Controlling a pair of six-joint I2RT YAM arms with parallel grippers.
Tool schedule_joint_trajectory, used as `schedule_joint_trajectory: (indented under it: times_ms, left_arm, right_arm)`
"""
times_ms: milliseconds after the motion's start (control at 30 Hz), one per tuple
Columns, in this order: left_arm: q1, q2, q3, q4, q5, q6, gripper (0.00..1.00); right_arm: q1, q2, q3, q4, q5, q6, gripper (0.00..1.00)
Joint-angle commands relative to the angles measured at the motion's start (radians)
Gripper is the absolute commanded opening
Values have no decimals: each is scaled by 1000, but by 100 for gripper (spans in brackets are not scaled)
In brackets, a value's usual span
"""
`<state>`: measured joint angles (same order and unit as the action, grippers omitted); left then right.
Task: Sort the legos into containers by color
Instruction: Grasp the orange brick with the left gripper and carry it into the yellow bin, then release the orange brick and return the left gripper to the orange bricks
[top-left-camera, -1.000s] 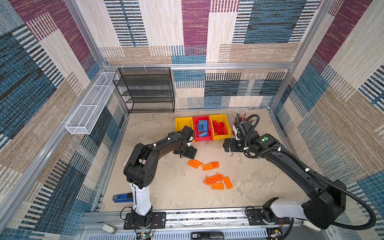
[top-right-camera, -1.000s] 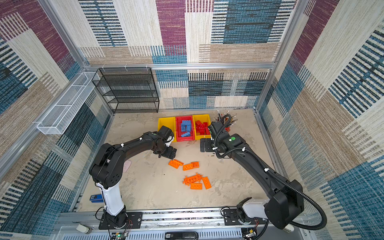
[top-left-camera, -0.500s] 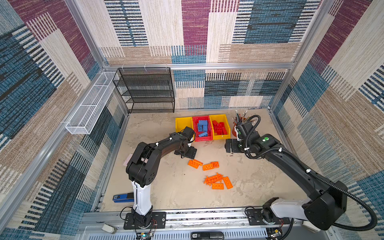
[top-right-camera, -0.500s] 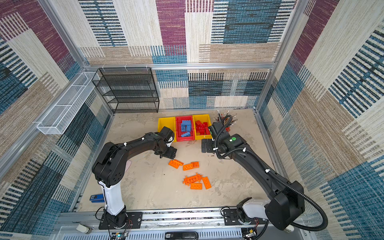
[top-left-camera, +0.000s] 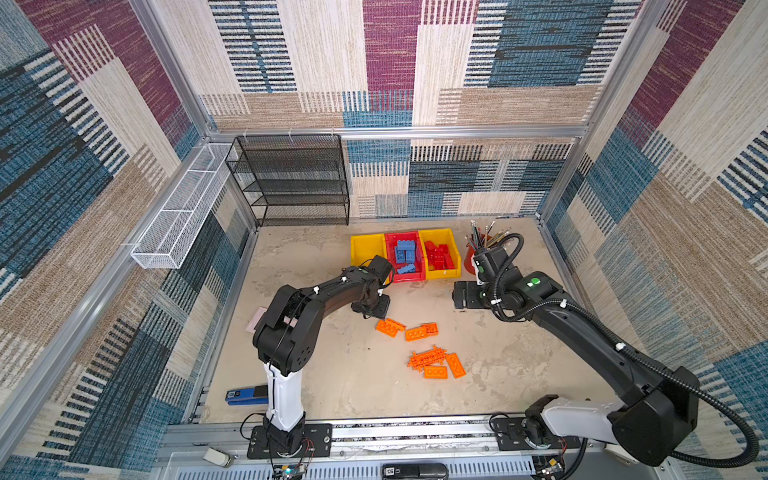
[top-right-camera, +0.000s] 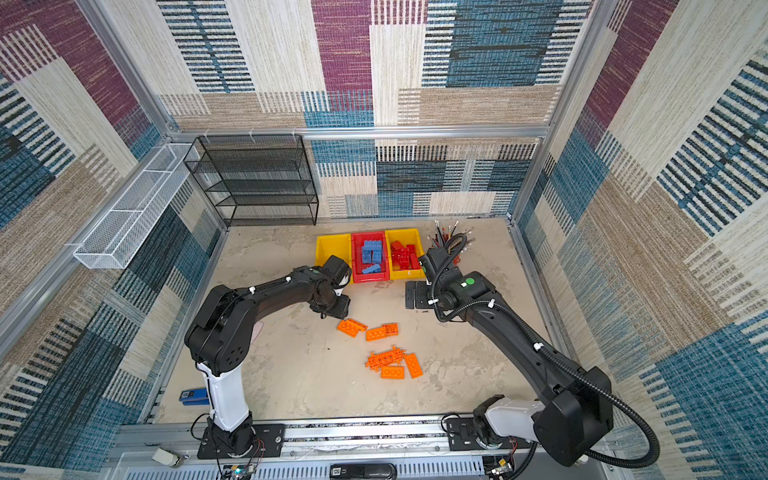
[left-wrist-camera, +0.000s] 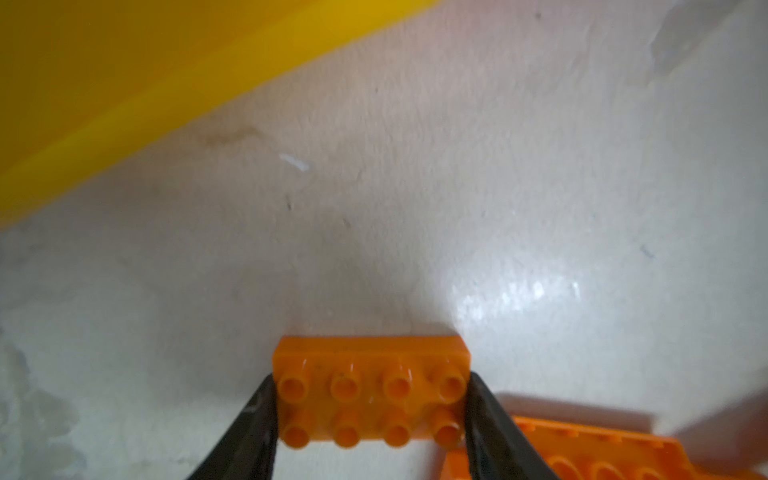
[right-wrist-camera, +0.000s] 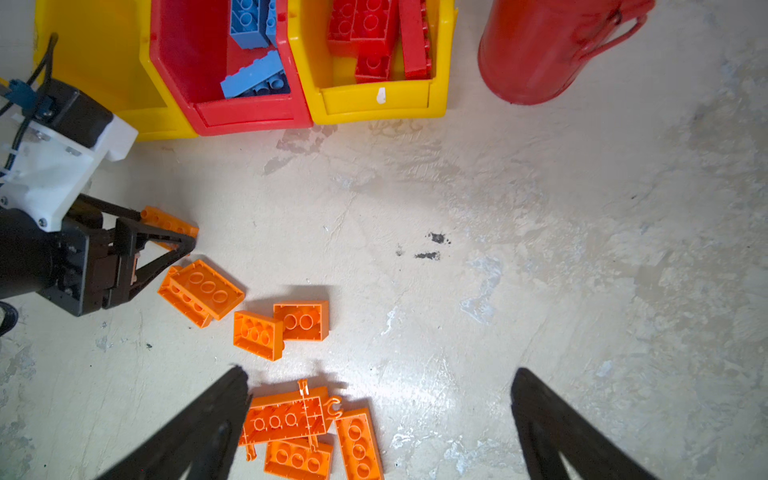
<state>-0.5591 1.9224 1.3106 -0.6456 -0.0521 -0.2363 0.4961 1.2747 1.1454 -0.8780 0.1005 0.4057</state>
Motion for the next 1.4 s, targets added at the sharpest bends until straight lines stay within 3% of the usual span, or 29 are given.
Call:
schedule_joint_trajectory:
  times_ms: [0, 267, 633, 700, 800, 867, 1133, 1367]
  left_arm:
    - [2, -36, 48, -86, -48, 5, 46]
    - [57, -10, 304, -215, -87, 51, 47]
    - [153, 310, 793, -326, -66, 127, 50]
    - [165, 370, 876, -337, -52, 137, 57]
    - [180, 445, 992, -366, -37, 137, 80]
    - [186, 469, 1042, -375, -16, 127, 87]
    - [184, 354, 991, -341, 44, 140, 90]
    - [147, 71, 587, -244, 113, 190, 90]
  right_arm:
    - [-1, -7, -2, 27, 5, -7, 99]
    - [-4, -4, 4, 47, 6, -2, 99]
    - [-11, 18, 55, 19, 29, 4, 99]
    - [-13, 24, 66, 13, 33, 7, 99]
    - [-16, 41, 90, 0, 37, 8, 99]
    - [-17, 56, 111, -9, 44, 3, 99]
    - [-21, 120, 173, -14, 31, -31, 99]
    - [-21, 93, 115, 24, -55, -22, 99]
